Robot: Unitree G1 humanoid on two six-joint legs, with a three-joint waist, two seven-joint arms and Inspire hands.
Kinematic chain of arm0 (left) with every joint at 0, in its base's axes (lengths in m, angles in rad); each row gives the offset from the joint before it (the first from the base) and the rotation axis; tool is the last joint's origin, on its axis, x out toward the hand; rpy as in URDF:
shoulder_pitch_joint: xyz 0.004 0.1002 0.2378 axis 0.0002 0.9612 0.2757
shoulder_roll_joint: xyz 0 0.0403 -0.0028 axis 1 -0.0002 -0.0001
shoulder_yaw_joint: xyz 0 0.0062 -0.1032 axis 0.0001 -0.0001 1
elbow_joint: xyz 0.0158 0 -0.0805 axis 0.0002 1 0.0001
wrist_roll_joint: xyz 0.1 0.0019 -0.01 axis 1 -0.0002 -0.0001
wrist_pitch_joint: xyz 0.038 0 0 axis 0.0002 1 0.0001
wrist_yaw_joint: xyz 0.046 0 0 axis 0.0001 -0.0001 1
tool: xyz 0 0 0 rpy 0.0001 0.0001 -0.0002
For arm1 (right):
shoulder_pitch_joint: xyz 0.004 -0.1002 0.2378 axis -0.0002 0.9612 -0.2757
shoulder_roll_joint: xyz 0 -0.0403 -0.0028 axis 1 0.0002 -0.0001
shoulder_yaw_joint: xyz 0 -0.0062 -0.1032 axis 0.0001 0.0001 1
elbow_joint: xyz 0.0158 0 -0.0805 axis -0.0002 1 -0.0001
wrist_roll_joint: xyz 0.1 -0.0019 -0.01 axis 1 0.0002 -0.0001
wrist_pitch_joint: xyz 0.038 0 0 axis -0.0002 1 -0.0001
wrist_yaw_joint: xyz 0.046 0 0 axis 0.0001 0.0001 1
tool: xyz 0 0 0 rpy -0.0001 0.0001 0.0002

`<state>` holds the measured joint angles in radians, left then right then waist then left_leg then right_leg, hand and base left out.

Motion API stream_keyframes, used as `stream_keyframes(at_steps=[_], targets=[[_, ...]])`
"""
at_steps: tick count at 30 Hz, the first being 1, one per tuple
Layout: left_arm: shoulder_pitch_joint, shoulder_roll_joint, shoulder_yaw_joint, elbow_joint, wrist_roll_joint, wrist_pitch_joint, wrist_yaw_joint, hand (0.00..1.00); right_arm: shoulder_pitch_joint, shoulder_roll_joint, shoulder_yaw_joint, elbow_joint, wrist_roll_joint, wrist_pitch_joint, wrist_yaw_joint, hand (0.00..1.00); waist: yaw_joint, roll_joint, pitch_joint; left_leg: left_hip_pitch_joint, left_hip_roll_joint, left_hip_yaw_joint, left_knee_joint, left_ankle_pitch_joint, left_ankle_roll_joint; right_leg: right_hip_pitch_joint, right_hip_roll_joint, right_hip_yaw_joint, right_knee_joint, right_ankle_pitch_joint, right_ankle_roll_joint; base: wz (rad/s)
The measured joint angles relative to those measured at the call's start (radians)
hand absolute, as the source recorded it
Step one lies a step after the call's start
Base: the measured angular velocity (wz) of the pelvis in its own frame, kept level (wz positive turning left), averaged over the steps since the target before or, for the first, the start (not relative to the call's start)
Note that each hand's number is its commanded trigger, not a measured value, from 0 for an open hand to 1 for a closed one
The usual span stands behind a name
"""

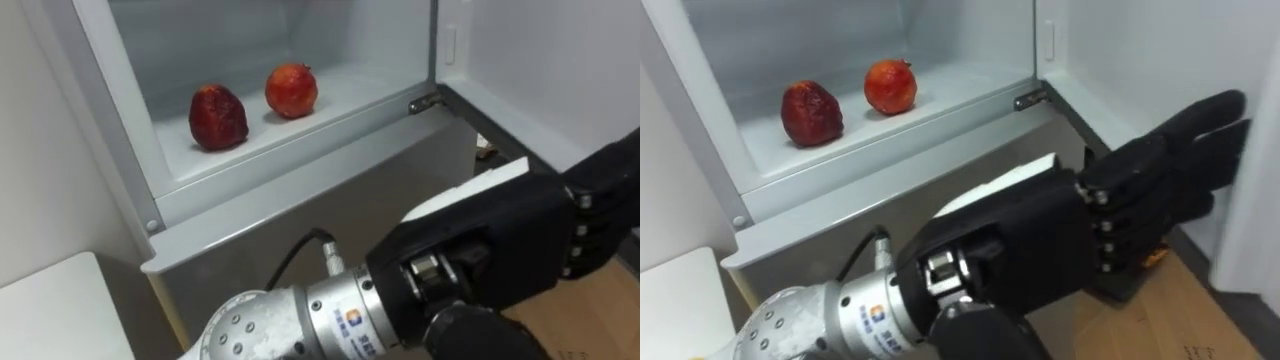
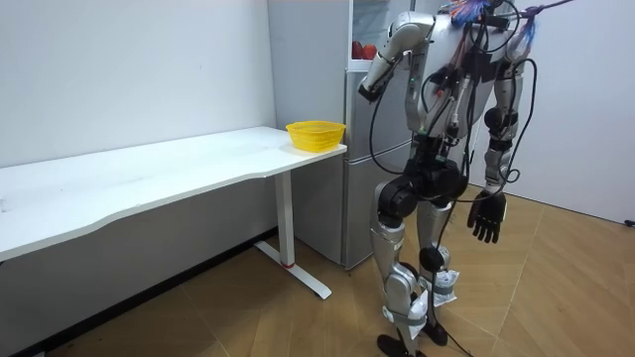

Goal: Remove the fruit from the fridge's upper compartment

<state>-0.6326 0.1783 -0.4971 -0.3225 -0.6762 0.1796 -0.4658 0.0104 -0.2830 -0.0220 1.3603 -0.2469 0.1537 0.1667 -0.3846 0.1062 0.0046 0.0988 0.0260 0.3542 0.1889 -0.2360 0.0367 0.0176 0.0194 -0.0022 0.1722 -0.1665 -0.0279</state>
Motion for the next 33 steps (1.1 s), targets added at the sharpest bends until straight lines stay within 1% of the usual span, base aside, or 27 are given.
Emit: stream_keyframes(at_steps=[5, 10, 13, 19, 21, 24, 25, 26, 27, 28, 29, 30, 31, 32, 33], targets=[[-0.006, -0.017, -0.010, 0.016, 0.000, -0.006, 0.000, 0.00, -0.003, -0.002, 0.001, -0.001, 0.011, -0.001, 0.000, 0.00, -0.001, 0.003, 0.0014, 0.000, 0.000, 0.004, 0.000, 0.000, 0.000, -0.001, 0.000, 0.002, -0.001, 0.000, 0.000, 0.00], [-0.007, -0.044, -0.018, 0.030, 0.003, -0.012, 0.002, 0.00, -0.015, -0.004, 0.003, -0.007, 0.011, -0.003, 0.004, 0.00, 0.000, 0.003, 0.0013, -0.006, 0.000, 0.023, -0.001, 0.000, 0.000, -0.015, 0.001, 0.013, -0.002, 0.000, 0.000, -0.07], [-0.007, -0.057, -0.023, 0.030, 0.016, -0.012, 0.005, 0.00, -0.022, -0.007, 0.013, -0.006, 0.009, -0.002, 0.005, 0.00, -0.003, 0.003, 0.0013, -0.008, 0.000, 0.024, -0.001, 0.000, 0.000, -0.014, 0.000, 0.013, 0.002, 0.001, 0.002, -0.01], [-0.013, -0.063, -0.038, 0.030, 0.021, -0.016, 0.022, 0.00, -0.026, -0.027, 0.063, -0.001, 0.017, -0.015, 0.009, 0.00, 0.000, 0.002, 0.0018, -0.005, 0.000, 0.022, -0.001, 0.000, 0.000, -0.009, 0.000, 0.011, 0.001, 0.001, 0.002, 0.00], [-0.013, -0.064, -0.038, 0.030, 0.021, -0.016, 0.027, 0.00, -0.026, -0.029, 0.073, 0.003, 0.027, -0.022, 0.008, 0.00, 0.000, 0.001, 0.0024, -0.001, 0.000, 0.021, -0.002, 0.000, 0.000, 0.000, 0.000, 0.011, -0.002, 0.001, 0.002, 0.00], [-0.013, -0.063, -0.038, 0.028, 0.021, -0.016, 0.040, 0.00, -0.023, -0.029, 0.078, 0.004, 0.052, -0.022, 0.007, 0.00, 0.002, 0.001, 0.0028, -0.001, -0.001, 0.017, -0.002, 0.000, 0.000, 0.002, -0.001, 0.005, -0.002, 0.001, 0.002, 0.04], [-0.013, -0.060, -0.038, 0.025, 0.022, -0.016, 0.044, 0.00, -0.021, -0.029, 0.076, 0.008, 0.060, -0.022, 0.006, 0.00, 0.004, 0.000, 0.0033, -0.002, -0.001, 0.015, -0.003, 0.000, 0.000, 0.001, -0.001, 0.001, -0.002, 0.001, 0.002, 0.09], [-0.013, -0.052, -0.036, 0.022, 0.024, -0.016, 0.046, 0.00, -0.020, -0.029, 0.076, 0.013, 0.068, -0.022, 0.003, 0.00, 0.009, -0.001, 0.0039, -0.001, -0.001, 0.015, -0.004, 0.000, 0.000, 0.000, -0.001, 0.001, -0.002, 0.001, 0.002, 0.00], [-0.013, -0.036, -0.028, 0.003, 0.045, -0.016, 0.049, 0.00, -0.020, -0.029, 0.073, 0.018, 0.080, -0.022, -0.005, 0.00, 0.024, -0.001, 0.0041, -0.001, 0.000, 0.010, -0.006, 0.000, 0.000, 0.000, -0.001, 0.001, -0.001, 0.001, 0.002, 0.00], [-0.013, -0.016, -0.007, -0.029, 0.070, -0.016, 0.050, 0.00, -0.020, -0.029, 0.064, 0.021, 0.080, -0.021, -0.007, 0.00, 0.035, -0.002, 0.0042, -0.002, -0.001, -0.002, -0.007, 0.000, 0.000, -0.004, 0.000, 0.001, -0.002, 0.001, 0.002, 0.00], [-0.013, -0.004, 0.009, -0.047, 0.085, -0.016, 0.052, 0.00, -0.020, -0.028, 0.061, 0.021, 0.079, -0.021, -0.007, 0.00, 0.039, -0.002, 0.0043, -0.002, -0.001, -0.004, -0.008, 0.000, 0.000, -0.006, 0.001, 0.001, -0.002, 0.001, 0.001, 0.00], [-0.013, 0.021, 0.043, -0.081, 0.115, -0.017, 0.059, 0.00, -0.020, -0.028, 0.055, 0.017, 0.080, -0.022, -0.009, 0.00, 0.054, -0.003, 0.0046, -0.002, 0.000, -0.008, -0.008, 0.000, 0.000, -0.005, 0.001, -0.003, -0.002, 0.000, 0.001, 0.07], [-0.013, 0.039, 0.074, -0.108, 0.141, -0.019, 0.068, 0.00, -0.020, -0.026, 0.054, 0.015, 0.079, -0.023, -0.012, 0.00, 0.070, -0.006, 0.0054, -0.001, -0.001, -0.021, -0.007, 0.000, 0.000, -0.002, 0.000, -0.011, 0.000, 0.000, 0.001, 0.13], [-0.013, 0.045, 0.090, -0.121, 0.156, -0.019, 0.071, 0.00, -0.020, -0.024, 0.052, 0.016, 0.076, -0.025, -0.012, 0.00, 0.078, -0.008, 0.0061, 0.000, -0.002, -0.030, -0.008, 0.000, 0.000, 0.001, -0.001, -0.018, 0.001, 0.000, 0.001, 0.22], [-0.011, 0.057, 0.115, -0.143, 0.187, -0.023, 0.073, 0.00, -0.020, -0.017, 0.046, 0.017, 0.071, -0.027, -0.011, 0.00, 0.098, -0.013, 0.0040, 0.000, -0.002, -0.039, -0.009, 0.000, 0.000, 0.002, -0.001, -0.029, 0.001, 0.000, 0.001, 0.21]])
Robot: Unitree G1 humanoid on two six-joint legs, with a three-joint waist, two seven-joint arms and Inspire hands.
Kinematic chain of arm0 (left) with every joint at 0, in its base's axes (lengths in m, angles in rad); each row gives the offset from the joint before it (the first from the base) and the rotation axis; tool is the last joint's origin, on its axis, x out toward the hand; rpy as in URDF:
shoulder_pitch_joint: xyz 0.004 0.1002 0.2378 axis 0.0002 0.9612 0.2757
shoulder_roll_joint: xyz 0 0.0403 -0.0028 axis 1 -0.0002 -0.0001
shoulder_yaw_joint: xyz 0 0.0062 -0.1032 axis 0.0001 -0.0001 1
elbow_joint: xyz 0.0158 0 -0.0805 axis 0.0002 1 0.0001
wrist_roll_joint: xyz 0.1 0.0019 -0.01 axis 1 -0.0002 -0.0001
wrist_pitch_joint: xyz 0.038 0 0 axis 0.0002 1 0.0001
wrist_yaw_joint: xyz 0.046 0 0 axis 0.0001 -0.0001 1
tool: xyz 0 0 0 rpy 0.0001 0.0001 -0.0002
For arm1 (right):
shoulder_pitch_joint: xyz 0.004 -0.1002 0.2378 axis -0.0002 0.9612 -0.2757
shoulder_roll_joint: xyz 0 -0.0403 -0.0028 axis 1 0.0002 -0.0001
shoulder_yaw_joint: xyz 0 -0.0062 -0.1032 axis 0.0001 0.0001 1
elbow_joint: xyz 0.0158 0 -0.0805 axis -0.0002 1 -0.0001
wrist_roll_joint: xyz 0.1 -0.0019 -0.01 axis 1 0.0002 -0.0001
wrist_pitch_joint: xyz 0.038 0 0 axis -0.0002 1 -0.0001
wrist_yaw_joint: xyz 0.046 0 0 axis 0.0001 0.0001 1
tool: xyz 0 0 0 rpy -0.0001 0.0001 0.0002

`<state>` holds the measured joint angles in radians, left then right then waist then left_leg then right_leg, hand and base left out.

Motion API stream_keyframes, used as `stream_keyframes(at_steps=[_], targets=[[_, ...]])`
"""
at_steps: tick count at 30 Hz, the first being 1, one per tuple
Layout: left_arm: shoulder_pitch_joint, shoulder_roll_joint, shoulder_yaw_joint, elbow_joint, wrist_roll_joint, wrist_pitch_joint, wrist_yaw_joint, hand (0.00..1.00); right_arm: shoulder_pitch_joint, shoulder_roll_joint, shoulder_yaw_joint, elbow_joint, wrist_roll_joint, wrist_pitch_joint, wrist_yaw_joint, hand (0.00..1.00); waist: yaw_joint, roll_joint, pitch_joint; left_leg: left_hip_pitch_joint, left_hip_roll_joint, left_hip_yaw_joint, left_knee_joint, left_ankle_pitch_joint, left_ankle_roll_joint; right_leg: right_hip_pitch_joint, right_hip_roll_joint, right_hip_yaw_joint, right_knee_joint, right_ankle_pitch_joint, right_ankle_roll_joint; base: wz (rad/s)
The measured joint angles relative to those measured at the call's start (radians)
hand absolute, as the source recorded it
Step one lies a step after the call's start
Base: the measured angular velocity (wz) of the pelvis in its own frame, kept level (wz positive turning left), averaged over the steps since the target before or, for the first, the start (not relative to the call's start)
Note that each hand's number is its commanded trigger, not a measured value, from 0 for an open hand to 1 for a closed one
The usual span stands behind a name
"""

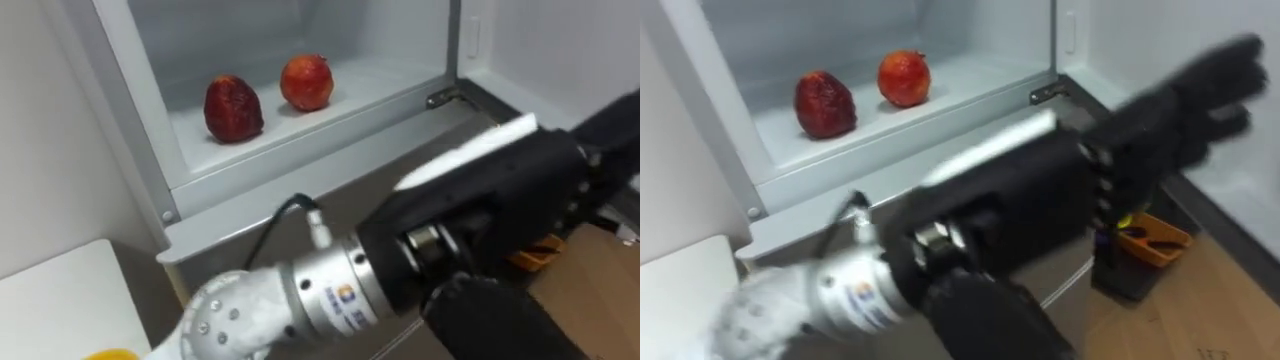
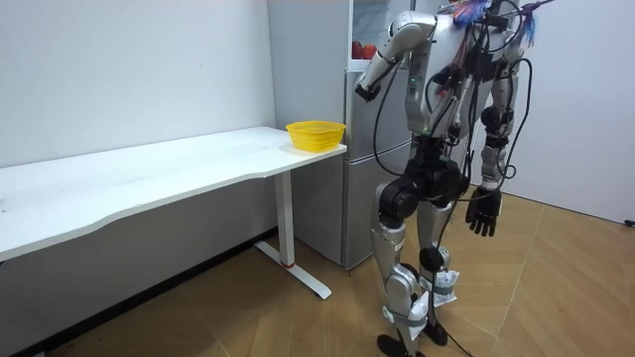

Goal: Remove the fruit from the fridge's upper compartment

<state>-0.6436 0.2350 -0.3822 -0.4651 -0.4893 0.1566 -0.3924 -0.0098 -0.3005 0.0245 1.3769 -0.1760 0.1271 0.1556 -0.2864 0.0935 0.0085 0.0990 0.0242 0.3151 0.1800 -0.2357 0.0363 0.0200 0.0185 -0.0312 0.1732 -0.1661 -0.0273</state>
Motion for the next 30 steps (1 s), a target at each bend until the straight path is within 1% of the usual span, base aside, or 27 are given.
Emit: stream_keyframes(at_steps=[1, 2, 3, 4, 5, 7, 8, 9, 10, 11, 12, 13, 15, 17, 18, 19, 20, 21, 22, 23, 24, 25, 26, 27, 28, 29, 30], targets=[[0.015, 0.021, 0.024, -0.035, 0.032, -0.004, 0.010, 0.00, 0.000, 0.007, 0.000, -0.001, -0.007, -0.006, -0.001, 0.00, 0.026, -0.005, -0.0015, -0.001, 0.000, -0.012, 0.000, 0.000, 0.000, 0.001, 0.001, -0.004, 0.000, 0.000, -0.001, 0.17], [0.028, 0.032, 0.035, -0.052, 0.044, -0.007, 0.014, 0.00, 0.001, 0.010, -0.001, -0.001, -0.010, -0.008, -0.001, 0.00, 0.037, -0.007, -0.0018, -0.001, 0.000, -0.019, 0.000, 0.000, 0.000, 0.002, 0.001, -0.007, -0.002, 0.001, -0.001, 0.15], [0.060, 0.056, 0.063, -0.090, 0.073, -0.010, 0.019, 0.00, 0.009, 0.014, -0.009, -0.002, -0.019, -0.015, -0.004, 0.00, 0.058, -0.011, -0.0021, 0.000, 0.001, -0.021, 0.000, 0.000, 0.000, 0.007, 0.000, -0.015, -0.004, 0.001, -0.002, 0.16], [0.076, 0.066, 0.077, -0.107, 0.078, -0.011, 0.020, 0.00, 0.007, 0.015, -0.010, -0.005, -0.026, -0.018, -0.005, 0.00, 0.070, -0.013, -0.0025, -0.001, 0.000, -0.021, 0.000, 0.000, 0.000, 0.008, -0.001, -0.022, -0.004, 0.000, -0.003, 0.27], [0.109, 0.079, 0.109, -0.138, 0.091, -0.012, 0.020, 0.00, 0.012, 0.018, -0.010, -0.010, -0.044, -0.023, -0.007, 0.00, 0.094, -0.019, -0.0023, -0.001, 0.000, -0.031, 0.000, 0.000, 0.000, 0.014, -0.003, -0.029, -0.005, -0.001, -0.003, 0.27], [0.170, 0.096, 0.176, -0.184, 0.094, -0.015, 0.034, 0.00, 0.025, 0.029, -0.010, -0.017, -0.078, -0.031, -0.006, 0.00, 0.137, -0.037, -0.0050, -0.002, 0.000, -0.054, 0.000, 0.000, 0.000, 0.020, -0.003, -0.051, -0.007, -0.002, -0.004, 0.29], [0.177, 0.098, 0.191, -0.191, 0.102, -0.016, 0.037, 0.00, 0.029, 0.031, -0.011, -0.020, -0.086, -0.035, -0.005, 0.00, 0.148, -0.043, -0.0070, -0.004, -0.001, -0.060, 0.000, 0.000, 0.000, 0.020, -0.004, -0.055, -0.007, -0.002, -0.005, 0.29], [0.178, 0.100, 0.221, -0.205, 0.132, -0.017, 0.047, 0.00, 0.032, 0.034, -0.019, -0.024, -0.109, -0.042, -0.005, 0.00, 0.166, -0.047, -0.0112, -0.006, -0.002, -0.073, 0.002, 0.000, -0.001, 0.024, -0.006, -0.067, -0.009, -0.002, -0.004, 0.38], [0.178, 0.099, 0.242, -0.210, 0.152, -0.035, 0.064, 0.00, 0.033, 0.035, -0.023, -0.027, -0.123, -0.045, -0.005, 0.00, 0.171, -0.056, -0.0126, -0.006, -0.005, -0.086, 0.002, 0.000, -0.001, 0.036, -0.010, -0.086, -0.018, -0.002, -0.004, 0.37], [0.178, 0.098, 0.250, -0.210, 0.157, -0.044, 0.072, 0.00, 0.034, 0.035, -0.028, -0.027, -0.130, -0.047, -0.006, 0.00, 0.176, -0.058, -0.0145, -0.005, -0.006, -0.093, 0.002, 0.000, -0.001, 0.041, -0.011, -0.093, -0.021, -0.002, -0.003, 0.40], [0.178, 0.098, 0.261, -0.210, 0.172, -0.061, 0.085, 0.00, 0.035, 0.035, -0.028, -0.026, -0.136, -0.050, -0.009, 0.00, 0.183, -0.064, -0.0156, -0.001, -0.008, -0.107, 0.003, 0.000, -0.001, 0.052, -0.015, -0.108, -0.023, -0.003, -0.002, 0.27], [0.180, 0.099, 0.269, -0.209, 0.185, -0.076, 0.099, 0.00, 0.034, 0.035, -0.027, -0.027, -0.146, -0.051, -0.013, 0.00, 0.197, -0.066, -0.0190, 0.001, -0.010, -0.113, 0.004, 0.001, 0.000, 0.056, -0.017, -0.109, -0.022, -0.004, 0.000, 0.19], [0.184, 0.099, 0.278, -0.208, 0.223, -0.095, 0.126, 0.00, 0.033, 0.038, -0.023, -0.027, -0.150, -0.052, -0.029, 0.00, 0.218, -0.065, -0.0190, 0.000, -0.013, -0.128, 0.010, 0.001, 0.000, 0.066, -0.019, -0.114, -0.022, -0.004, 0.001, 0.12], [0.190, 0.099, 0.294, -0.208, 0.253, -0.103, 0.153, 0.00, 0.036, 0.045, -0.016, -0.027, -0.148, -0.059, -0.045, 0.00, 0.230, -0.063, -0.0194, 0.000, -0.014, -0.133, 0.011, 0.001, 0.000, 0.067, -0.021, -0.128, -0.022, -0.005, 0.002, 0.20], [0.205, 0.099, 0.306, -0.208, 0.268, -0.114, 0.173, 0.00, 0.037, 0.048, -0.015, -0.027, -0.149, -0.065, -0.049, 0.00, 0.235, -0.066, -0.0169, -0.001, -0.015, -0.140, 0.012, 0.001, 0.000, 0.068, -0.022, -0.136, -0.022, -0.005, 0.002, 0.17], [0.215, 0.099, 0.312, -0.208, 0.271, -0.119, 0.184, 0.00, 0.038, 0.049, -0.014, -0.027, -0.149, -0.066, -0.051, 0.00, 0.237, -0.064, -0.0177, -0.002, -0.015, -0.143, 0.012, 0.001, 0.000, 0.069, -0.023, -0.139, -0.022, -0.006, 0.003, 0.15], [0.234, 0.095, 0.322, -0.209, 0.302, -0.126, 0.198, 0.00, 0.038, 0.049, -0.008, -0.027, -0.151, -0.072, -0.053, 0.00, 0.242, -0.058, -0.0196, -0.004, -0.018, -0.153, 0.013, 0.002, 0.002, 0.069, -0.024, -0.143, -0.022, -0.008, 0.004, 0.19], [0.256, 0.090, 0.336, -0.211, 0.341, -0.138, 0.213, 0.00, 0.036, 0.049, -0.008, -0.027, -0.153, -0.074, -0.057, 0.00, 0.245, -0.051, -0.0196, -0.009, -0.021, -0.164, 0.015, 0.003, 0.004, 0.068, -0.026, -0.152, -0.021, -0.009, 0.004, 0.23], [0.294, 0.084, 0.354, -0.211, 0.375, -0.158, 0.230, 0.00, 0.038, 0.051, -0.008, -0.027, -0.153, -0.079, -0.065, 0.00, 0.247, -0.045, -0.0192, -0.009, -0.023, -0.171, 0.016, 0.005, 0.005, 0.071, -0.029, -0.162, -0.020, -0.011, 0.004, 0.21], [0.321, 0.080, 0.368, -0.211, 0.383, -0.167, 0.237, 0.00, 0.043, 0.053, -0.008, -0.027, -0.153, -0.084, -0.072, 0.00, 0.250, -0.042, -0.0185, -0.008, -0.023, -0.174, 0.016, 0.006, 0.005, 0.073, -0.029, -0.164, -0.019, -0.012, 0.004, 0.13], [0.374, 0.072, 0.396, -0.211, 0.398, -0.179, 0.253, 0.00, 0.054, 0.061, -0.008, -0.028, -0.153, -0.086, -0.080, 0.00, 0.262, -0.040, -0.0177, -0.005, -0.024, -0.177, 0.016, 0.009, 0.004, 0.076, -0.029, -0.164, -0.018, -0.013, 0.003, 0.08], [0.423, 0.069, 0.431, -0.211, 0.415, -0.181, 0.271, 0.00, 0.063, 0.069, -0.009, -0.027, -0.155, -0.091, -0.080, 0.00, 0.272, -0.040, -0.0176, -0.005, -0.024, -0.181, 0.017, 0.011, 0.002, 0.076, -0.029, -0.167, -0.019, -0.016, 0.000, 0.08], [0.440, 0.069, 0.450, -0.211, 0.415, -0.181, 0.279, 0.00, 0.067, 0.070, -0.009, -0.027, -0.156, -0.092, -0.080, 0.00, 0.275, -0.040, -0.0174, -0.006, -0.024, -0.182, 0.017, 0.011, 0.001, 0.074, -0.029, -0.168, -0.018, -0.018, -0.001, 0.09], [0.469, 0.069, 0.482, -0.211, 0.415, -0.181, 0.307, 0.00, 0.073, 0.072, -0.008, -0.023, -0.156, -0.093, -0.080, 0.00, 0.287, -0.040, -0.0174, -0.006, -0.024, -0.183, 0.017, 0.012, 0.000, 0.072, -0.029, -0.168, -0.013, -0.022, -0.001, 0.06], [0.496, 0.069, 0.515, -0.210, 0.415, -0.193, 0.334, 0.00, 0.075, 0.071, -0.009, -0.022, -0.156, -0.092, -0.082, 0.00, 0.300, -0.042, -0.0163, -0.008, -0.024, -0.184, 0.017, 0.012, -0.001, 0.067, -0.032, -0.172, -0.001, -0.028, -0.003, 0.05], [0.517, 0.069, 0.536, -0.210, 0.411, -0.204, 0.347, 0.00, 0.076, 0.071, -0.010, -0.021, -0.156, -0.093, -0.085, 0.00, 0.300, -0.042, -0.0161, -0.008, -0.025, -0.187, 0.017, 0.012, -0.001, 0.068, -0.033, -0.178, 0.000, -0.030, -0.003, 0.07], [0.570, 0.069, 0.590, -0.210, 0.404, -0.224, 0.368, 0.00, 0.080, 0.071, -0.024, -0.019, -0.158, -0.095, -0.090, 0.00, 0.302, -0.042, -0.0161, -0.006, -0.025, -0.191, 0.017, 0.013, -0.002, 0.071, -0.033, -0.181, -0.001, -0.031, -0.004, 0.08]])
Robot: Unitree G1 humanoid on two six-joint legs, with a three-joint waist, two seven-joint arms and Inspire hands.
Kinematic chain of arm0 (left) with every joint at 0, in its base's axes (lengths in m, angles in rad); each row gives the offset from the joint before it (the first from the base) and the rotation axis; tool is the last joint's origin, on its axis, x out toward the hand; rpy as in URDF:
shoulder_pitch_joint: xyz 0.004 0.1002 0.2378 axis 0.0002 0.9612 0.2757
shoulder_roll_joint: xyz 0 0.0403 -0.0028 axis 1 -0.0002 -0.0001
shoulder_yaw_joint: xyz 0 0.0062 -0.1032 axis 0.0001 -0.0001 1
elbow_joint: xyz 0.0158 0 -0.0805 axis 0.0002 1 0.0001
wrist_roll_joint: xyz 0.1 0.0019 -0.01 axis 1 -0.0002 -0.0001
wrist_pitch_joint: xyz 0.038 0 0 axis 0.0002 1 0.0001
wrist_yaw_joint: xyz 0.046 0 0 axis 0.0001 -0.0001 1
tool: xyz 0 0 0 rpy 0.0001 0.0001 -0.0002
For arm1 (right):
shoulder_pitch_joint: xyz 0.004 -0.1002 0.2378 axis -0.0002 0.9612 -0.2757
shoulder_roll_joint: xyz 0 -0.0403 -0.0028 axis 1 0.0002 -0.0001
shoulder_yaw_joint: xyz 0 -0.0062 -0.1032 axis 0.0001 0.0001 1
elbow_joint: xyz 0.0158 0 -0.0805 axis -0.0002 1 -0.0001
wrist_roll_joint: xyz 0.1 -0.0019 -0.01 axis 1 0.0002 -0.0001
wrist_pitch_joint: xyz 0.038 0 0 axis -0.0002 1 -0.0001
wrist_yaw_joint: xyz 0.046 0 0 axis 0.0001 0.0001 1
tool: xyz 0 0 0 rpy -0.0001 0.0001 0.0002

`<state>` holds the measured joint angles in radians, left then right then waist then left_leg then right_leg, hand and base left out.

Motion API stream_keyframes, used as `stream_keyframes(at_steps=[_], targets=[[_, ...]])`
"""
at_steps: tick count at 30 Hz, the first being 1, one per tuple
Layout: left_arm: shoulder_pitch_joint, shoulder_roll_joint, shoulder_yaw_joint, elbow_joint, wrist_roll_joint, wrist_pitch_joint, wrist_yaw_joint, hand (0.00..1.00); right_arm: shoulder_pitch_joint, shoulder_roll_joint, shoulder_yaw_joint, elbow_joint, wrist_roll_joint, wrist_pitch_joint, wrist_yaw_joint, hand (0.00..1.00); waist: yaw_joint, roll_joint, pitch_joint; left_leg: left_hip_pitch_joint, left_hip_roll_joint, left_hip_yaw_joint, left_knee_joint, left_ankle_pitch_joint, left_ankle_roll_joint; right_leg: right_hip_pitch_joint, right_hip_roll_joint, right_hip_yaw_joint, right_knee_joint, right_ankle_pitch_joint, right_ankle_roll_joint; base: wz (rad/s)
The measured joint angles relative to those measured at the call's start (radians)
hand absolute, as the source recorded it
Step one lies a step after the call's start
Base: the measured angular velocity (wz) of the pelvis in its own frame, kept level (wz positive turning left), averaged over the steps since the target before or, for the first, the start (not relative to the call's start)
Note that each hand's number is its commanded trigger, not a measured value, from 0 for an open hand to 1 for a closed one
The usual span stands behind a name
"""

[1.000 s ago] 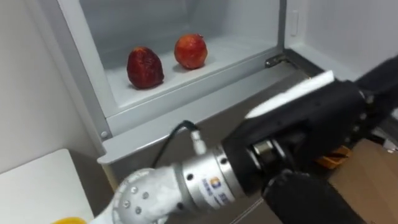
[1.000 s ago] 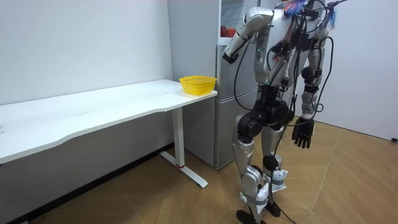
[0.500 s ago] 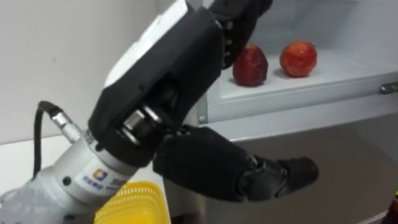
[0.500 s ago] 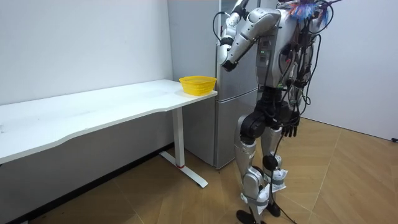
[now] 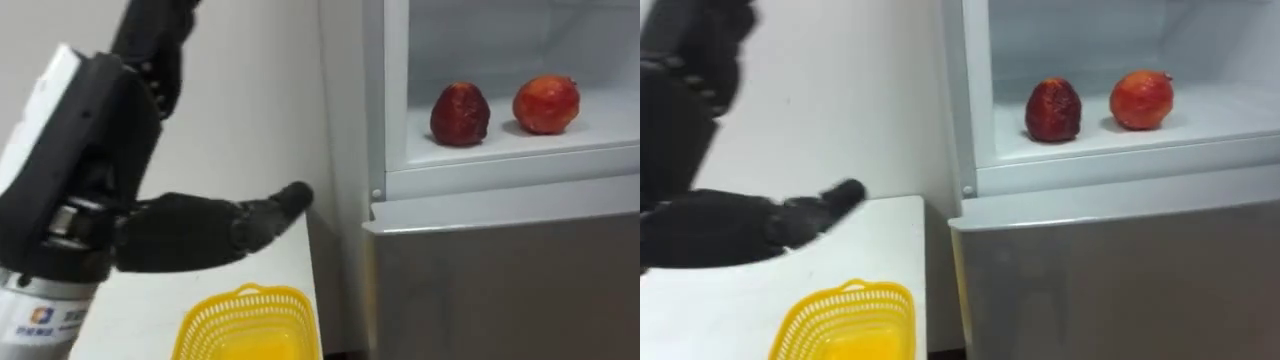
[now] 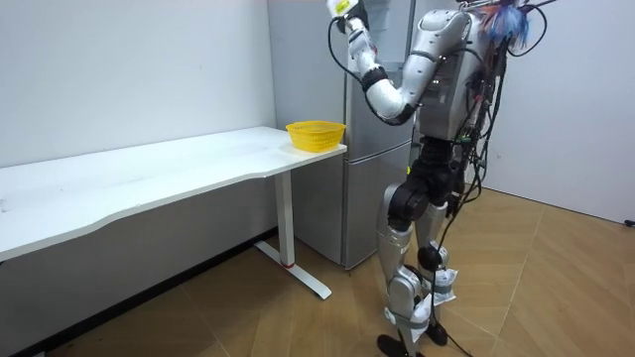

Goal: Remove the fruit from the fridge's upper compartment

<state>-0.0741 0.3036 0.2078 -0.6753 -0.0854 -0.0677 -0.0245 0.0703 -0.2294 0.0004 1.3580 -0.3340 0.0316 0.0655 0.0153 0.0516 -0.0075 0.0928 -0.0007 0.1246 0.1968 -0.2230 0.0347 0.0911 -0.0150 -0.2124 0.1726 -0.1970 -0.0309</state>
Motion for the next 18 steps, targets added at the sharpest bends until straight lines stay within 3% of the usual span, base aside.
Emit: stream_keyframes(at_steps=[4, 7, 10, 13, 15, 18], targets=[[0.121, -0.003, 0.162, 0.014, -0.025, -0.008, 0.105, 0.00, 0.041, -0.005, -0.045, -0.006, -0.008, -0.010, -0.016, 0.00, 0.030, 0.000, 0.0048, -0.001, 0.000, -0.009, 0.000, 0.000, -0.001, 0.002, 0.000, -0.007, -0.005, -0.001, -0.001, 0.07], [0.214, -0.022, 0.281, 0.108, -0.030, -0.024, 0.235, 0.00, 0.081, -0.002, -0.073, -0.005, -0.007, -0.007, -0.023, 0.00, 0.055, -0.005, 0.0082, 0.009, -0.006, -0.032, 0.000, 0.000, -0.001, 0.026, 0.000, -0.017, -0.019, -0.004, 0.003, 0.18], [0.260, -0.034, 0.362, 0.205, -0.043, -0.027, 0.349, 0.00, 0.090, -0.002, -0.086, -0.006, -0.017, -0.002, -0.030, 0.00, 0.076, -0.006, 0.0103, 0.015, -0.008, -0.035, -0.003, 0.000, -0.001, 0.031, -0.001, -0.016, -0.017, -0.007, 0.005, 0.03], [0.299, -0.065, 0.409, 0.292, -0.104, -0.036, 0.448, 0.00, 0.091, -0.002, -0.087, -0.009, -0.019, 0.005, -0.031, 0.00, 0.075, -0.007, 0.0101, 0.017, -0.012, -0.040, -0.006, 0.000, -0.001, 0.030, -0.001, -0.015, -0.016, -0.008, 0.006, 0.00], [0.324, -0.072, 0.418, 0.418, -0.180, -0.048, 0.512, 0.00, 0.093, -0.002, -0.087, -0.047, -0.025, 0.014, -0.028, 0.00, 0.081, -0.009, 0.0096, 0.022, -0.011, -0.044, -0.016, 0.000, 0.000, 0.028, -0.001, -0.015, -0.012, -0.009, 0.007, 0.00], [0.369, -0.110, 0.396, 0.601, -0.239, -0.050, 0.567, 0.00, 0.089, -0.001, -0.081, -0.060, -0.023, 0.028, -0.029, 0.00, 0.090, -0.015, 0.0068, 0.025, -0.012, -0.043, -0.022, 0.000, 0.000, 0.021, -0.003, -0.010, 0.002, -0.013, 0.007, -0.04]])
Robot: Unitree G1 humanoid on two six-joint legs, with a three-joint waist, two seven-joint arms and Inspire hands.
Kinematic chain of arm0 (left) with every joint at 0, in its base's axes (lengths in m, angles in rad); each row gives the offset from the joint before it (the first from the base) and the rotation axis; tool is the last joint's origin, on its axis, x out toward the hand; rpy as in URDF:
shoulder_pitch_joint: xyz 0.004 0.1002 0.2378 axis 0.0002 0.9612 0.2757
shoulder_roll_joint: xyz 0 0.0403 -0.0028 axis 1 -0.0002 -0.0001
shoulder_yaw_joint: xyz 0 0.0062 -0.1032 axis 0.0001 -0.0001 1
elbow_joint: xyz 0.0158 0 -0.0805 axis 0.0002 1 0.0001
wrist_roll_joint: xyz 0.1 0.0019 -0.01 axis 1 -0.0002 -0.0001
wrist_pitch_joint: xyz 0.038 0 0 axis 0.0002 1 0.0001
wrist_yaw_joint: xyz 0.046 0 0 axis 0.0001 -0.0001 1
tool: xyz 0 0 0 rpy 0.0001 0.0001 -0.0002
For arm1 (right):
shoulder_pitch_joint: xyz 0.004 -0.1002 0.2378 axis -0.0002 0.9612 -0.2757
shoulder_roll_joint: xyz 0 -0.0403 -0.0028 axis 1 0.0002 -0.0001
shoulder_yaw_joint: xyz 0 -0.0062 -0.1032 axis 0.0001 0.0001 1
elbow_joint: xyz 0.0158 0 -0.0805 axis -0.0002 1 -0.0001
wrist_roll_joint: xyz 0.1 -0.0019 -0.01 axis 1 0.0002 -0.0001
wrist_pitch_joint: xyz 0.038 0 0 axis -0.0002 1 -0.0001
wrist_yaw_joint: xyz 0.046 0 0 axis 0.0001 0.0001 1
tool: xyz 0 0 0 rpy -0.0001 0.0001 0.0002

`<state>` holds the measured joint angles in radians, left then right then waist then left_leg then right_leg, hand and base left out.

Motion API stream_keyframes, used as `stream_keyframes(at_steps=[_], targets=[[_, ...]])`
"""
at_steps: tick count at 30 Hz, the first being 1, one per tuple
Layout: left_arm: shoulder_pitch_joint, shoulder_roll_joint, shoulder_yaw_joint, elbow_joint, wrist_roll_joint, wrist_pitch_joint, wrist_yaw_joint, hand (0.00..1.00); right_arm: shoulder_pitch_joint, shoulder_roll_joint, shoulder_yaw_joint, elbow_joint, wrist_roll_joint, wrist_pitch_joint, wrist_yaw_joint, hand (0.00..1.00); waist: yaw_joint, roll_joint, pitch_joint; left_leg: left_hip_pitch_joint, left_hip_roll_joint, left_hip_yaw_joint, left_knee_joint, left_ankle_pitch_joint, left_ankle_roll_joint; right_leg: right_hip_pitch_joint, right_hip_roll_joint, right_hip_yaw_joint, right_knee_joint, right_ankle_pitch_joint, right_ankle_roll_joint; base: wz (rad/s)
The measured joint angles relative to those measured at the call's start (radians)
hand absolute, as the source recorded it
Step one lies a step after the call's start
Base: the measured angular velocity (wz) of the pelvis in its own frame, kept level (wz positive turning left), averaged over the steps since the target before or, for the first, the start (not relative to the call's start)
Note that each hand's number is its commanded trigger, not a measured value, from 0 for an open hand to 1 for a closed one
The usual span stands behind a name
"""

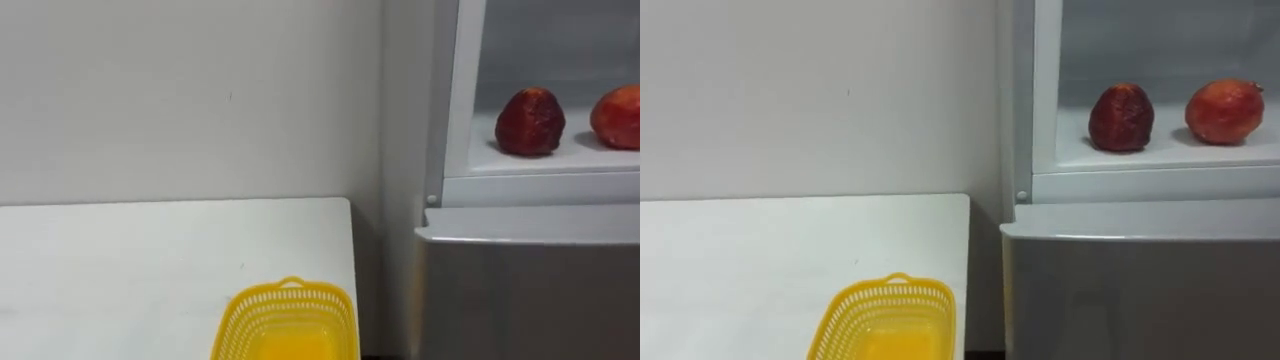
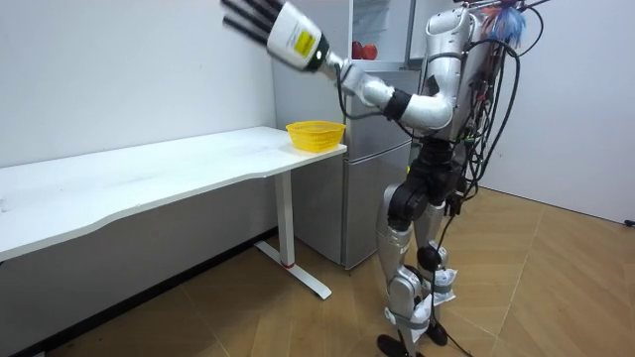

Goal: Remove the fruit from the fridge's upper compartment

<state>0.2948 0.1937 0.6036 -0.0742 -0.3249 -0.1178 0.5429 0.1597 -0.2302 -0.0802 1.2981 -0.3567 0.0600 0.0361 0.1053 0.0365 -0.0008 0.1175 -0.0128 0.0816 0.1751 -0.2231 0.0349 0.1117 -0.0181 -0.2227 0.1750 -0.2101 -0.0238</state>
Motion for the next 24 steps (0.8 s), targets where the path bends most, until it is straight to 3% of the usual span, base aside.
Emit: stream_keyframes(at_steps=[2, 4, 7, 9, 11, 15, 16, 22, 24], targets=[[0.005, -0.017, -0.029, 0.155, -0.019, 0.005, 0.019, 0.00, 0.000, 0.007, -0.001, -0.012, -0.006, 0.010, 0.000, 0.00, -0.005, -0.004, 0.0002, -0.004, 0.000, -0.005, 0.003, 0.000, 0.000, 0.001, -0.001, -0.009, -0.001, 0.000, 0.000, 0.05], [0.006, -0.029, -0.092, 0.352, -0.039, 0.007, 0.038, 0.00, 0.000, 0.020, 0.000, -0.017, -0.007, 0.027, 0.013, 0.00, -0.005, -0.017, -0.0066, -0.003, 0.001, -0.006, 0.000, 0.000, 0.000, 0.003, 0.000, -0.012, -0.003, 0.000, 0.000, 0.06], [0.005, -0.037, -0.148, 0.517, -0.040, 0.011, 0.037, 0.00, -0.005, 0.028, -0.001, -0.019, -0.007, 0.028, 0.026, 0.00, -0.007, -0.035, -0.0057, -0.002, 0.001, -0.008, -0.004, -0.001, 0.000, 0.004, 0.002, -0.008, -0.001, 0.000, -0.001, -0.02], [0.006, -0.053, -0.222, 0.652, -0.036, 0.012, 0.029, 0.00, 0.000, 0.030, 0.000, -0.021, -0.008, 0.030, 0.030, 0.00, -0.008, -0.037, -0.0057, 0.001, 0.000, -0.005, -0.006, -0.003, 0.002, 0.010, 0.002, -0.005, -0.001, 0.002, 0.001, -0.02], [0.005, -0.057, -0.263, 0.765, -0.029, 0.018, -0.014, 0.00, 0.002, 0.036, -0.001, -0.017, -0.008, 0.030, 0.033, 0.00, -0.019, -0.032, -0.0058, 0.004, 0.000, -0.005, -0.007, -0.004, 0.003, 0.014, 0.001, -0.005, -0.002, 0.002, 0.002, 0.00], [0.002, -0.064, -0.338, 0.981, 0.080, 0.040, -0.116, 0.00, 0.019, 0.044, 0.000, -0.015, -0.013, 0.035, 0.049, 0.00, -0.023, -0.029, -0.0015, 0.012, 0.002, 0.001, -0.016, -0.006, 0.002, 0.021, 0.002, 0.001, 0.001, 0.003, 0.002, -0.03], [0.000, -0.064, -0.358, 1.033, 0.118, 0.056, -0.147, 0.00, 0.020, 0.044, 0.000, -0.015, -0.019, 0.043, 0.050, 0.00, -0.037, -0.026, -0.0001, 0.012, 0.001, 0.000, -0.019, -0.006, 0.003, 0.024, 0.002, 0.001, -0.001, 0.003, 0.002, 0.00], [-0.007, -0.070, -0.461, 1.136, 0.259, 0.132, -0.271, 0.00, 0.018, 0.050, 0.023, -0.010, -0.035, 0.067, 0.053, 0.00, -0.076, -0.028, 0.0015, 0.016, 0.000, -0.002, -0.012, -0.006, 0.003, 0.028, 0.002, 0.005, -0.007, 0.002, 0.002, 0.02], [-0.027, -0.074, -0.491, 1.155, 0.283, 0.139, -0.296, 0.00, 0.011, 0.058, 0.023, -0.011, -0.035, 0.067, 0.050, 0.00, -0.079, -0.031, 0.0016, 0.017, 0.000, 0.000, -0.010, -0.006, 0.003, 0.027, 0.002, 0.009, -0.006, 0.002, 0.002, -0.05]])
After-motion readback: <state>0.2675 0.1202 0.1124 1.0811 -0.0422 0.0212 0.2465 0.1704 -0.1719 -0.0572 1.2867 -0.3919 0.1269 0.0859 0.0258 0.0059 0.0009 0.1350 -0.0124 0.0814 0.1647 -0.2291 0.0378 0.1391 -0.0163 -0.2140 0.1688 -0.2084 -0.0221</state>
